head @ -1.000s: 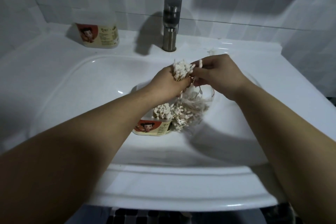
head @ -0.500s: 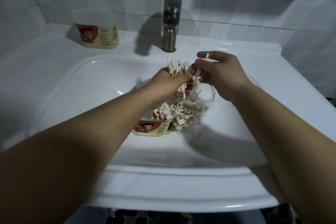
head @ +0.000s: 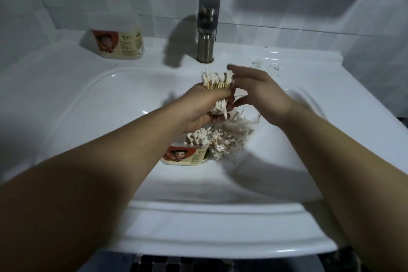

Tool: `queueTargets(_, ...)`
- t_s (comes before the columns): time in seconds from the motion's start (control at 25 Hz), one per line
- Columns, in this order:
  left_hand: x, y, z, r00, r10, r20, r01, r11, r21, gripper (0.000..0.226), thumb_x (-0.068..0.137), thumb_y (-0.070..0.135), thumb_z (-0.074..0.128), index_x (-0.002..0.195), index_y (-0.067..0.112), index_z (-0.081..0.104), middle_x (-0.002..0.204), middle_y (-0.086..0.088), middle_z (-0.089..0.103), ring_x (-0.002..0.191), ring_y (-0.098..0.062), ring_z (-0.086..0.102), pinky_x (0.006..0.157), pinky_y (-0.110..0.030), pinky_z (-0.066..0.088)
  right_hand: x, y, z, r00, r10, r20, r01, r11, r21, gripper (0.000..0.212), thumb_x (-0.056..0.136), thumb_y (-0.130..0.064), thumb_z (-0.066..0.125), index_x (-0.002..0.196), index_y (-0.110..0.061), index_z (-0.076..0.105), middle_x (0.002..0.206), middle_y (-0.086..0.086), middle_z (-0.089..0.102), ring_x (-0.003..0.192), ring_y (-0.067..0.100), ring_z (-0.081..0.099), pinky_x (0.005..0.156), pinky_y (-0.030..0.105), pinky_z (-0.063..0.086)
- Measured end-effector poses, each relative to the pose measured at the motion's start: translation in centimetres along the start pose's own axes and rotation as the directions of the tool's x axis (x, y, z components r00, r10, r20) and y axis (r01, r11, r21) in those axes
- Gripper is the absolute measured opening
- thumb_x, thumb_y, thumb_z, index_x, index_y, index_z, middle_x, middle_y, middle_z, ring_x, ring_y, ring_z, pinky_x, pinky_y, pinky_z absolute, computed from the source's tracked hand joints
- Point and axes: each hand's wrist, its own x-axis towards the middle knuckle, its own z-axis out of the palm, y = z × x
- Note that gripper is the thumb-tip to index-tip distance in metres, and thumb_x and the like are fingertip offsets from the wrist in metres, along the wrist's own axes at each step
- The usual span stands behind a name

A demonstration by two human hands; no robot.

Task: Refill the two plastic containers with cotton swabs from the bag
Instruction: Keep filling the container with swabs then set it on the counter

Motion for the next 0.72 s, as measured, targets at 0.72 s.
queueTargets(0.72, -0.4, 0.4, -0.9, 0.977, -0.173, 0.125, 0.169, 0.985, 0.043, 0.005, 0.098, 0.010, 0.062, 0.100, 0.010, 0.067, 0.077, -0.003, 0.063, 0.062, -0.010, 0.062, 0.060, -0.027, 0.057, -0.7, -0.3, 0.3, 0.986, -0.139, 0.091, 0.165, 0.868, -0.468, 0.095, 0.063, -0.077, 0.069, 0.145, -0.032, 0.052, 0.123, -0.012, 0.063, 0.113, 0.005, 0.061, 0.100, 0.027, 0.049)
